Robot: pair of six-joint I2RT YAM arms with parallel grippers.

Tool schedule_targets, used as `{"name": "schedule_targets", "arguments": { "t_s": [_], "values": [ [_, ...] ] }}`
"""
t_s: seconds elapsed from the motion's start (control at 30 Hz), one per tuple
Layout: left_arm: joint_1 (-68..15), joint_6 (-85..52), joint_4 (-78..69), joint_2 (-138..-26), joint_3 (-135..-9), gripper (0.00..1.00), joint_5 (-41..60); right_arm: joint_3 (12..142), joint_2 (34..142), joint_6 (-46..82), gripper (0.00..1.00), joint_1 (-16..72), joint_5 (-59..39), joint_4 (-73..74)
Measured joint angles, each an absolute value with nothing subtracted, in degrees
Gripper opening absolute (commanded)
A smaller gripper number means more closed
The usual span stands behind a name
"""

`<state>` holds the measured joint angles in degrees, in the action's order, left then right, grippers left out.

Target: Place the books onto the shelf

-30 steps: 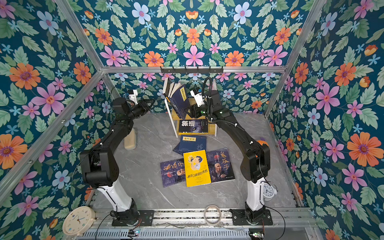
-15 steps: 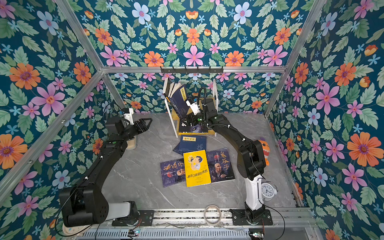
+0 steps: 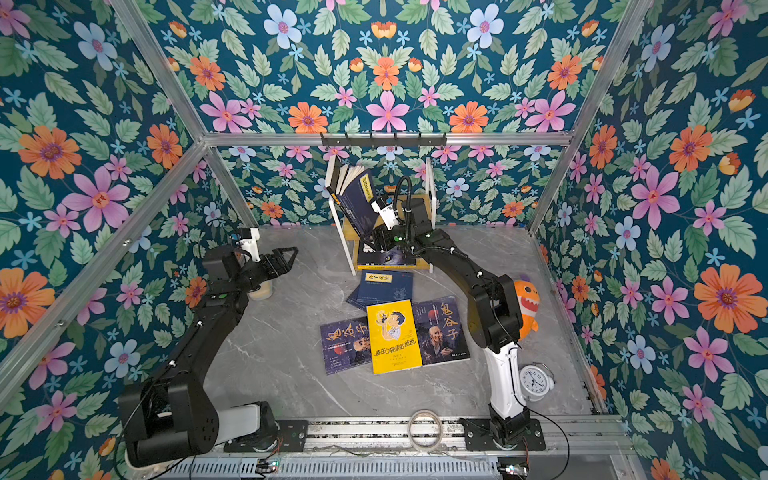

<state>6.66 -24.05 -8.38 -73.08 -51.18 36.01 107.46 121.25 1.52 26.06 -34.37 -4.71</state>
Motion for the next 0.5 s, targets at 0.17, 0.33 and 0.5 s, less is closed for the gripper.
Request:
{"name": "schedule_targets", "arguments": {
  "t_s": [0.17, 0.33, 0.5],
  "values": [
    [6.76, -23.92, -8.62, -72.88, -51.07, 0.89, 36.21, 109.14, 122.54, 1.37, 0.72, 26.06, -33.61, -4.25],
    [6.87, -23.92, -9.17, -72.82, -51.07, 0.89, 36.16, 110.41, 123.7, 1.37, 0.67, 25.89, -32.51, -3.73],
    [6.87, -23.92, -9.32, -72.51, -51.03, 0.89, 36.16, 111.2, 124.36, 1.39, 0.66, 25.65, -32.1, -3.44]
  ]
}}
